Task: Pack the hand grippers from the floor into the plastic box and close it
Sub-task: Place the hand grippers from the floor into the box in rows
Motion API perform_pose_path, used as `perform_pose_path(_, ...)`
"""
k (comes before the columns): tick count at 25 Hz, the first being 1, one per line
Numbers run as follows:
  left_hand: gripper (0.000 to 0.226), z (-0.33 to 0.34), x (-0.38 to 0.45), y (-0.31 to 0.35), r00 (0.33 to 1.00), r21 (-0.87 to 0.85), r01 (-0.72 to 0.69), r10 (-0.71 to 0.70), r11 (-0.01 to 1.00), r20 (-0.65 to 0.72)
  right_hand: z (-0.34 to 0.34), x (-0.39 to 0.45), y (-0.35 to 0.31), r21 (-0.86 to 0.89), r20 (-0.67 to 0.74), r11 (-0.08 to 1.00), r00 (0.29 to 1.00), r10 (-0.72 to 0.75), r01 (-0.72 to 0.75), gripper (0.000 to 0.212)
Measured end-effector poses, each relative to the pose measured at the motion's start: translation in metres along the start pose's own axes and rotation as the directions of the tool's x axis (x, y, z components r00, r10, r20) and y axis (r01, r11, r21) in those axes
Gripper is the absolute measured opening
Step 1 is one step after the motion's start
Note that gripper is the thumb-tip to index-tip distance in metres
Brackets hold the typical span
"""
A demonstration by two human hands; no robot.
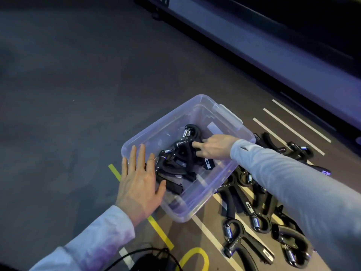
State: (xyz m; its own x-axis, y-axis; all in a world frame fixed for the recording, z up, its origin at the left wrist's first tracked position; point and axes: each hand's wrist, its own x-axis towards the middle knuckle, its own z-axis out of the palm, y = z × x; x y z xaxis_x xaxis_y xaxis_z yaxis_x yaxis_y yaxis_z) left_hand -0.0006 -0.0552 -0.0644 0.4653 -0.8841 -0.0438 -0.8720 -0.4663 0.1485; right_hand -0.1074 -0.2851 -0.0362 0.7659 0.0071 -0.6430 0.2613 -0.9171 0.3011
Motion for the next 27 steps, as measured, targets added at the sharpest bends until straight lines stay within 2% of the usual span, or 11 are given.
perform_pose_path(4,0.073,0.005,0.0,-0.002,1.0,0.023,0.005,-0.004,1.0,-0.012,0.013,0.018,0.007,-0.086,0.064,0.996,0.997,-0.034,0.039,0.022)
perform_pose_path(8,0.073,0.01,0.001,-0.003,0.999,0.011,-0.019,0.019,1.0,-0.051,0.02,0.036,0.01,-0.11,0.102,0.993,0.994,-0.03,0.041,0.029)
perform_pose_path(12,0.07,0.009,0.001,-0.003,0.997,0.017,-0.035,0.036,0.999,-0.067,0.028,0.042,0.011,-0.056,0.118,0.998,0.993,-0.028,0.034,0.04)
perform_pose_path(16,0.069,0.008,0.001,-0.003,0.997,0.024,-0.035,0.037,0.999,-0.065,0.037,0.042,0.007,0.12,0.143,0.992,0.989,0.023,-0.041,0.049)
perform_pose_path(20,0.069,0.008,0.0,-0.002,0.998,0.015,-0.023,0.024,1.0,-0.058,0.038,0.045,-0.007,0.435,0.075,0.876,0.978,0.194,-0.208,0.033)
perform_pose_path(24,0.069,0.007,0.001,-0.001,0.998,0.017,-0.018,0.019,1.0,-0.057,0.036,0.047,-0.01,0.456,-0.001,0.872,0.98,0.199,-0.177,0.021)
perform_pose_path(27,0.069,0.007,0.001,-0.002,0.998,0.01,-0.018,0.019,1.0,-0.054,0.038,0.049,-0.008,0.551,0.002,0.815,0.977,0.211,-0.178,0.023)
